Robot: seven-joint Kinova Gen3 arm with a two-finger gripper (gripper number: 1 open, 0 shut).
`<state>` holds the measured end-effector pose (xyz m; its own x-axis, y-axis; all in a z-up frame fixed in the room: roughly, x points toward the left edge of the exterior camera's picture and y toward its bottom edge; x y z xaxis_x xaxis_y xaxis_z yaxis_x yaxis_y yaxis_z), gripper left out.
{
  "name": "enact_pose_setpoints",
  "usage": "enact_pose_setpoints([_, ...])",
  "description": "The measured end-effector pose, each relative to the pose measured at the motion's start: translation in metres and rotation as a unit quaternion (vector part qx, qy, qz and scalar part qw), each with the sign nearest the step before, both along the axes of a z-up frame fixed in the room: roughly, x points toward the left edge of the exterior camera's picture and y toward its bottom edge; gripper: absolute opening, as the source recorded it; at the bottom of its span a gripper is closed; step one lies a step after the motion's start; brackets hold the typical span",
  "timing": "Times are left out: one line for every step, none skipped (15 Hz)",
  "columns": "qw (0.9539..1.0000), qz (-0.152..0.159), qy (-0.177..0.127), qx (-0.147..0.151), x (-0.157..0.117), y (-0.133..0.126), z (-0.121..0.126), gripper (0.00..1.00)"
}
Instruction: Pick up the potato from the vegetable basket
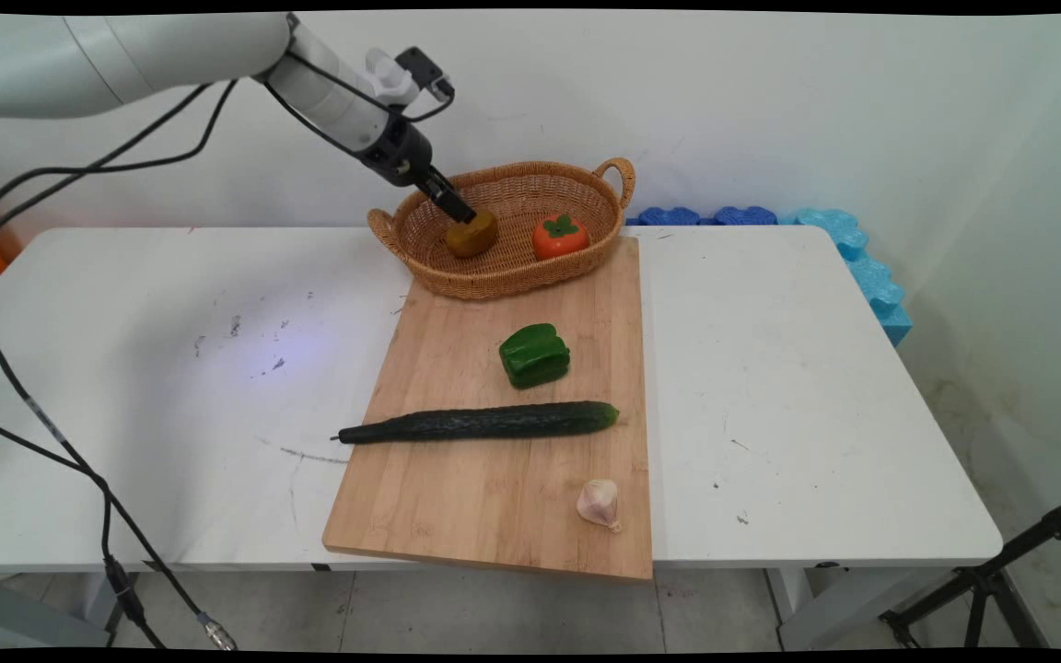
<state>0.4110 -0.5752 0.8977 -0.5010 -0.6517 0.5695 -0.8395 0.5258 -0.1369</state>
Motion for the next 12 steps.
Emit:
enact_pose_setpoints([1.0, 0.003, 0.001, 0.001, 0.001, -0.002, -0.006, 1.0])
enact_pose_setpoints([1.0, 0.005, 0.002, 0.003, 0.002, -0.004, -0.013, 1.0])
enact_pose_setpoints([1.0, 0.007, 0.003, 0.005, 0.002, -0.006, -0.019, 1.0])
enact_pose_setpoints([0.9999, 0.008, 0.004, 0.005, 0.002, -0.007, -0.023, 1.0])
enact_pose_setpoints([0.9999, 0.01, 0.006, 0.007, 0.002, -0.009, -0.029, 1.0])
enact_pose_setpoints([0.9999, 0.011, 0.007, 0.007, 0.002, -0.011, -0.034, 1.0])
enact_pose_setpoints([0.9999, 0.012, 0.009, 0.008, 0.002, -0.013, -0.039, 1.0])
enact_pose_setpoints([0.9998, 0.013, 0.01, 0.008, 0.002, -0.015, -0.043, 1.0])
enact_pose_setpoints([0.9998, 0.013, 0.011, 0.008, 0.001, -0.017, -0.047, 1.0])
enact_pose_setpoints([0.9998, 0.013, 0.012, 0.008, 0.001, -0.018, -0.051, 1.0])
enact_pose_setpoints([0.9998, 0.014, 0.013, 0.008, 0.001, -0.019, -0.053, 1.0])
enact_pose_setpoints([0.9998, 0.013, 0.013, 0.008, 0.001, -0.02, -0.055, 1.0])
